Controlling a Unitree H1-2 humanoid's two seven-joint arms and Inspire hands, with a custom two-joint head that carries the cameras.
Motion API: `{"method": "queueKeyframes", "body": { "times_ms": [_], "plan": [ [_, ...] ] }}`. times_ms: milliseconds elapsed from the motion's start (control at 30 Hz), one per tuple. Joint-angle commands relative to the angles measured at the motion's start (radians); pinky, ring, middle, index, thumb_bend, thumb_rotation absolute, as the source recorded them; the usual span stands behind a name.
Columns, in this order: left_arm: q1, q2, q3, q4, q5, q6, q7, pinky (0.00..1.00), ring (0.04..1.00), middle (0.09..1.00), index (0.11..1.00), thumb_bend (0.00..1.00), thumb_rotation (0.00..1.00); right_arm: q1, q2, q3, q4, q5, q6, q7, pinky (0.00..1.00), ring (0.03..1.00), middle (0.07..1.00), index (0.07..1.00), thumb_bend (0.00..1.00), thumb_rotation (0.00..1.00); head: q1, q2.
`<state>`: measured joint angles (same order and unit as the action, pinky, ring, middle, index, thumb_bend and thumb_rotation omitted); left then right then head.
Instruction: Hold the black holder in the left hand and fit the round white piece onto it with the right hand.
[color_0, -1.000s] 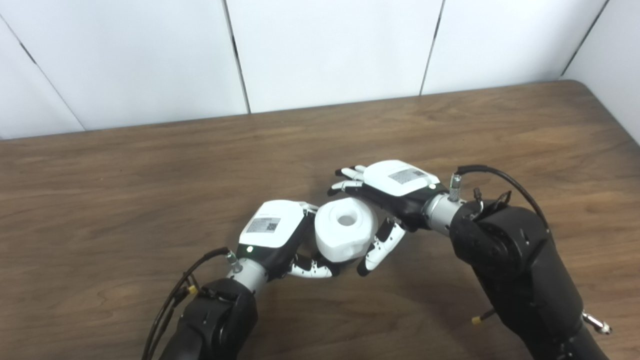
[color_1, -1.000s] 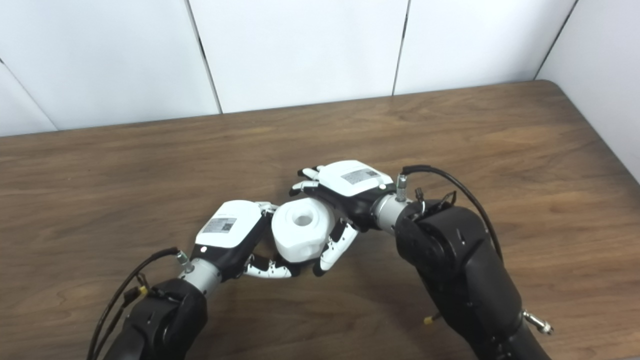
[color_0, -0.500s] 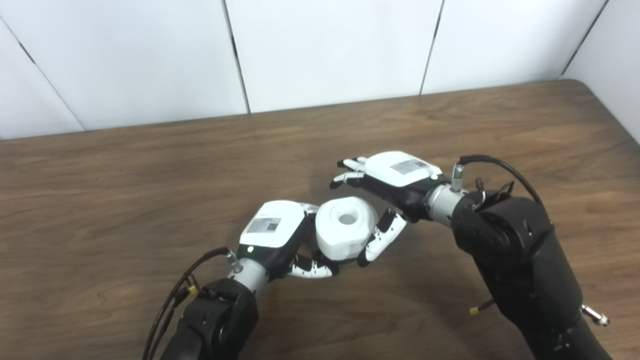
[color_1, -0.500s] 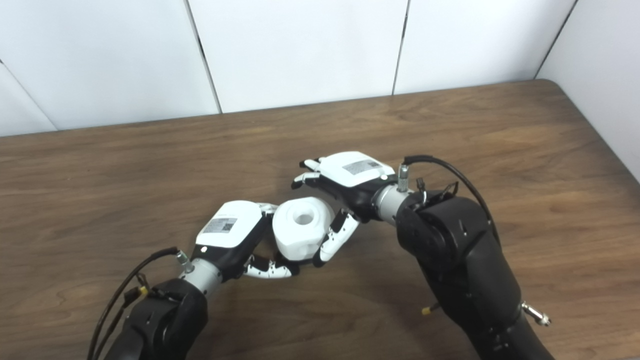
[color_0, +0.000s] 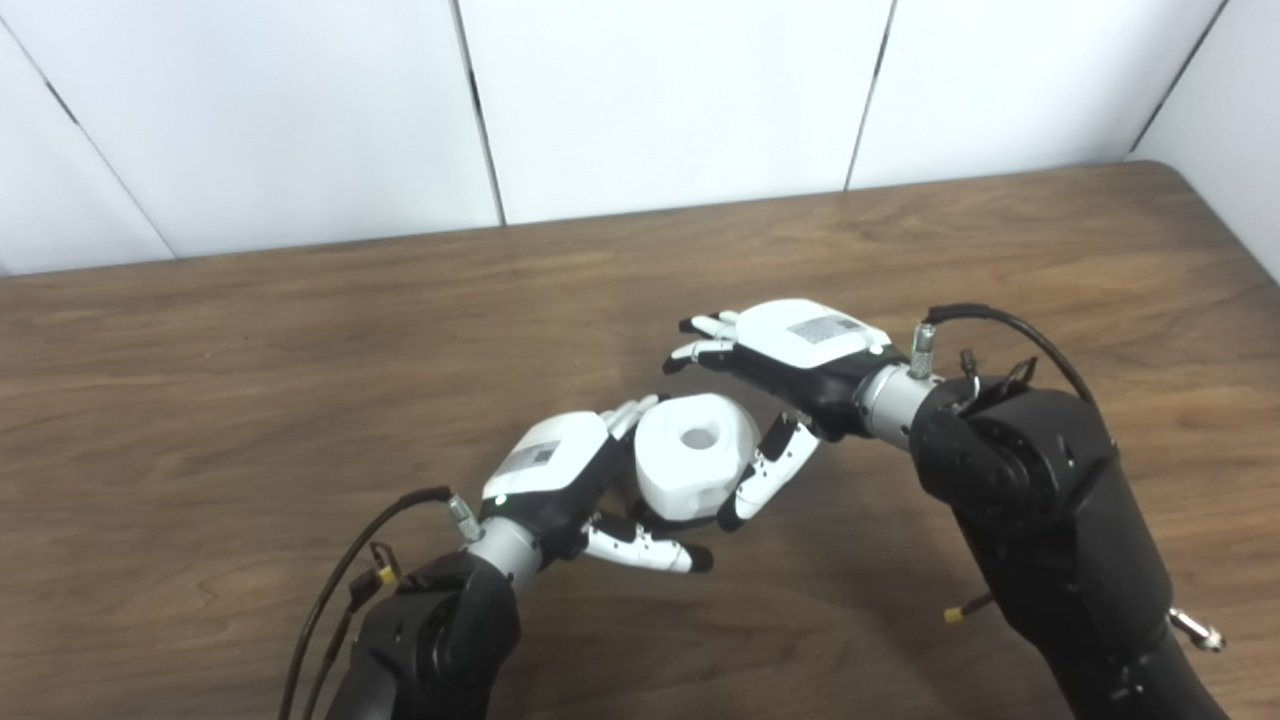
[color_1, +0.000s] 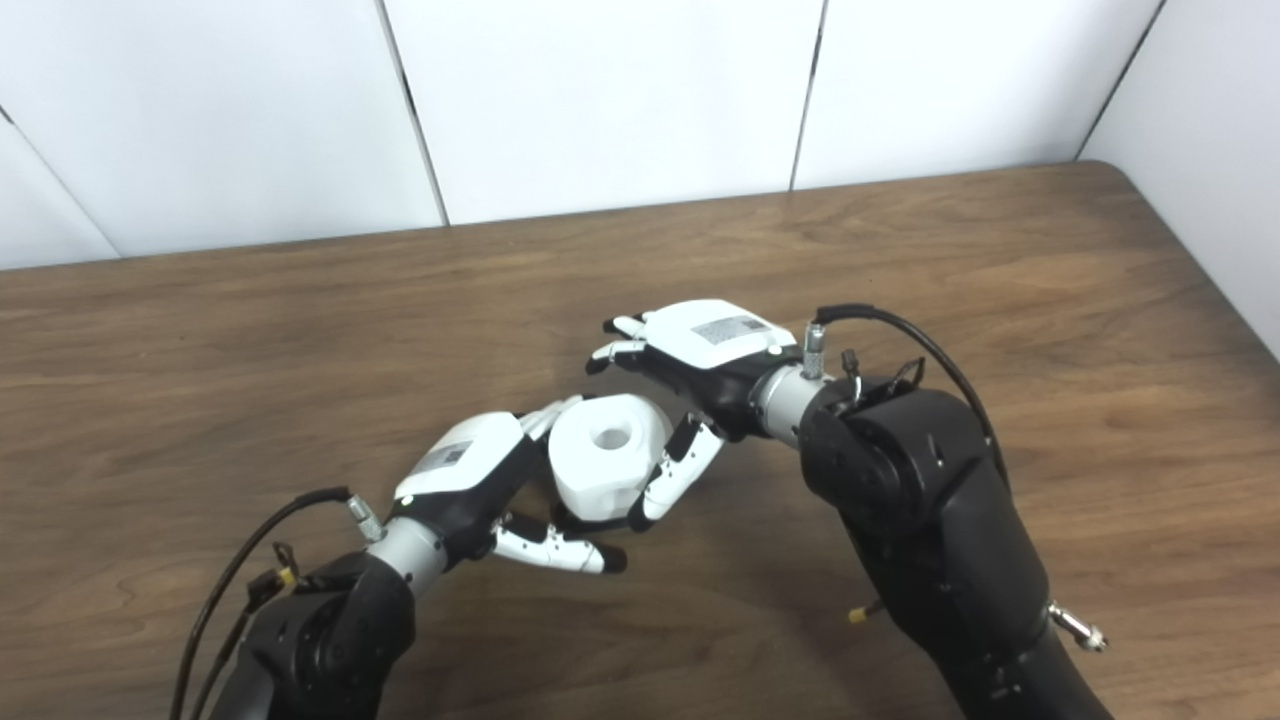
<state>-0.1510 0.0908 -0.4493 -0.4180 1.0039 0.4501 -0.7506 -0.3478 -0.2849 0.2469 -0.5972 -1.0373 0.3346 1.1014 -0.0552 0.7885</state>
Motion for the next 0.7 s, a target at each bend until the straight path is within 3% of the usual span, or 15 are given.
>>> {"method": "queueKeyframes", "body": {
  "times_ms": [0, 133, 300, 533, 667],
  "plan": [
    [-0.003, -0.009, 0.011, -0.025, 0.028, 0.019, -0.073, 0.99, 0.988, 1.0, 1.0, 1.0, 0.49, -0.039, -0.003, -0.015, -0.013, 0.013, 0.006, -0.022, 1.0, 1.0, 0.992, 0.872, 1.0, 0.41, 0.001, 0.0],
    [-0.011, -0.025, 0.055, -0.055, 0.044, 0.019, -0.13, 1.0, 0.998, 1.0, 1.0, 1.0, 0.47, -0.047, -0.003, -0.015, -0.009, 0.018, 0.014, -0.02, 1.0, 1.0, 0.991, 0.875, 1.0, 0.41, 0.004, -0.004],
    [-0.038, -0.001, 0.119, -0.115, 0.032, 0.018, -0.22, 1.0, 1.0, 1.0, 1.0, 1.0, 0.46, -0.073, -0.033, -0.022, -0.015, 0.037, 0.029, 0.013, 1.0, 1.0, 0.995, 0.885, 1.0, 0.43, 0.008, -0.007],
    [-0.036, 0.07, 0.17, -0.157, -0.005, 0.007, -0.184, 0.98, 1.0, 1.0, 1.0, 1.0, 0.43, -0.108, -0.085, -0.036, -0.029, 0.059, 0.065, 0.07, 1.0, 1.0, 1.0, 0.922, 1.0, 0.44, 0.015, -0.014],
    [-0.029, 0.086, 0.215, -0.19, 0.002, 0.016, -0.175, 1.0, 1.0, 1.0, 1.0, 0.99, 0.4, -0.137, -0.111, -0.058, -0.038, 0.095, 0.124, 0.127, 1.0, 1.0, 1.0, 0.946, 1.0, 0.42, 0.014, -0.012]
  ]
}}
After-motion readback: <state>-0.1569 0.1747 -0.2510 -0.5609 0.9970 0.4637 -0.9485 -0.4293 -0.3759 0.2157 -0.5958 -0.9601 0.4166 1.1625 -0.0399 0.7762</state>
